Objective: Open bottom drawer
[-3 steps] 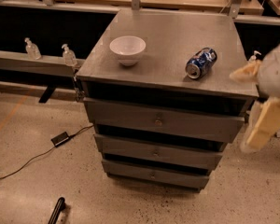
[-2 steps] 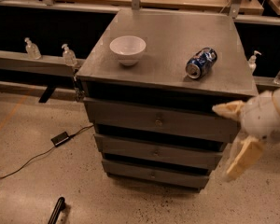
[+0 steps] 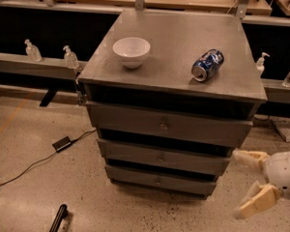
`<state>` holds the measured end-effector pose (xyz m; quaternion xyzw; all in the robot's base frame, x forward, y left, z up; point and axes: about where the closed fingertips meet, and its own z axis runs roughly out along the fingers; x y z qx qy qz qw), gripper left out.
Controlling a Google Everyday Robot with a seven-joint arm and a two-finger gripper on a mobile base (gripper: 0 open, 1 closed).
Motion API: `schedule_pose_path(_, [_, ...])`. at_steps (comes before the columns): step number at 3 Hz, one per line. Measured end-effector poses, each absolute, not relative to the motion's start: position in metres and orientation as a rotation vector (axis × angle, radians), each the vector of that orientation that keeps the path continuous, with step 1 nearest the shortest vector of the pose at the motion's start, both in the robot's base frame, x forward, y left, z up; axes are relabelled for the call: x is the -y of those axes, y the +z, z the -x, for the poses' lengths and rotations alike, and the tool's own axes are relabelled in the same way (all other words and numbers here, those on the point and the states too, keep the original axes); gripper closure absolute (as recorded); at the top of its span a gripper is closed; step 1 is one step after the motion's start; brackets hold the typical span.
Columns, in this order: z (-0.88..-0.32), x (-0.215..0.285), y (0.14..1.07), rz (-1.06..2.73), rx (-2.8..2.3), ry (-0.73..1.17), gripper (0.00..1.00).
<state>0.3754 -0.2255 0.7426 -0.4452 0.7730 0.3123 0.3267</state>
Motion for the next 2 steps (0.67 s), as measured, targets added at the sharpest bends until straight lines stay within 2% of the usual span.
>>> schedule_pose_path(1, [-0.363,0.203,0.678,1.033,-1.933,0.979,0.00])
schedule_pose_path(2, [-0.369,0.175,0.609,0.976,-1.793,1.016,0.00])
